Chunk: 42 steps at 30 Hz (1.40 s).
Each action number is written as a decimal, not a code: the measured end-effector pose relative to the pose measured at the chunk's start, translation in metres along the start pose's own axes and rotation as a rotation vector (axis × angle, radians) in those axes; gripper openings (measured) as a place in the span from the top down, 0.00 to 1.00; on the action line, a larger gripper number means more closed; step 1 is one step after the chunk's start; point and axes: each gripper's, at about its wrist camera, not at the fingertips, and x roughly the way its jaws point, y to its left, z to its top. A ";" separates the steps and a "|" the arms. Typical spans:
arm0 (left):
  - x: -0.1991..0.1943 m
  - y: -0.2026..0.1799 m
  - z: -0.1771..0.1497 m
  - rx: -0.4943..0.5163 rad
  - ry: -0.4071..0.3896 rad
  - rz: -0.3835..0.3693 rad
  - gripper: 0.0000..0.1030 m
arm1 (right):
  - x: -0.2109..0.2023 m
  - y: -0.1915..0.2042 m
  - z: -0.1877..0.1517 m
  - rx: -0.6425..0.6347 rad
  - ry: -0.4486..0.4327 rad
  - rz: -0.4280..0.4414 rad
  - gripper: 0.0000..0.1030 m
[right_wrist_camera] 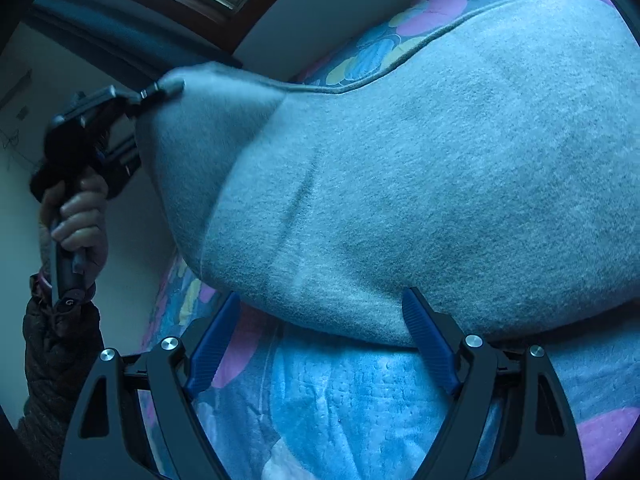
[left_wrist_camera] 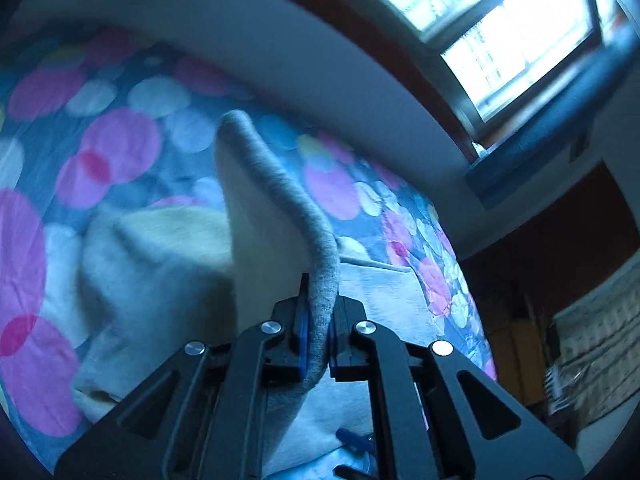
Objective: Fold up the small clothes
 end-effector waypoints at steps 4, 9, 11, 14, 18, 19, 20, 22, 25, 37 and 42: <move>0.036 -0.062 -0.008 0.068 0.019 0.006 0.94 | -0.017 -0.012 0.006 0.082 0.024 0.057 0.21; 0.097 -0.106 -0.035 0.123 0.089 0.063 0.95 | -0.046 -0.034 0.016 0.126 0.013 0.052 0.21; 0.113 -0.111 -0.045 0.124 0.105 0.075 0.95 | -0.055 -0.044 0.017 0.132 0.016 0.051 0.21; 0.129 -0.108 -0.050 0.098 0.129 0.088 0.95 | -0.063 -0.057 0.014 0.151 0.010 0.050 0.21; 0.113 -0.092 -0.045 0.063 0.092 0.091 0.95 | -0.063 -0.063 0.014 0.159 0.015 0.047 0.21; 0.103 -0.089 -0.043 0.059 0.073 0.094 0.94 | -0.062 -0.062 0.013 0.151 0.015 0.042 0.21; 0.093 -0.086 -0.041 0.056 0.053 0.099 0.94 | -0.062 -0.062 0.014 0.147 0.015 0.038 0.21; 0.062 -0.073 -0.037 0.048 0.001 0.111 0.94 | -0.059 -0.059 0.014 0.138 0.015 0.030 0.20; 0.023 -0.048 -0.034 0.027 -0.056 0.121 0.94 | -0.056 -0.062 0.015 0.137 0.016 0.027 0.20; -0.031 0.126 -0.052 -0.191 -0.082 0.213 0.94 | -0.048 -0.052 0.013 0.102 0.016 -0.004 0.20; -0.028 0.169 -0.053 -0.235 -0.066 0.179 0.37 | -0.043 -0.044 0.013 0.078 0.011 -0.021 0.20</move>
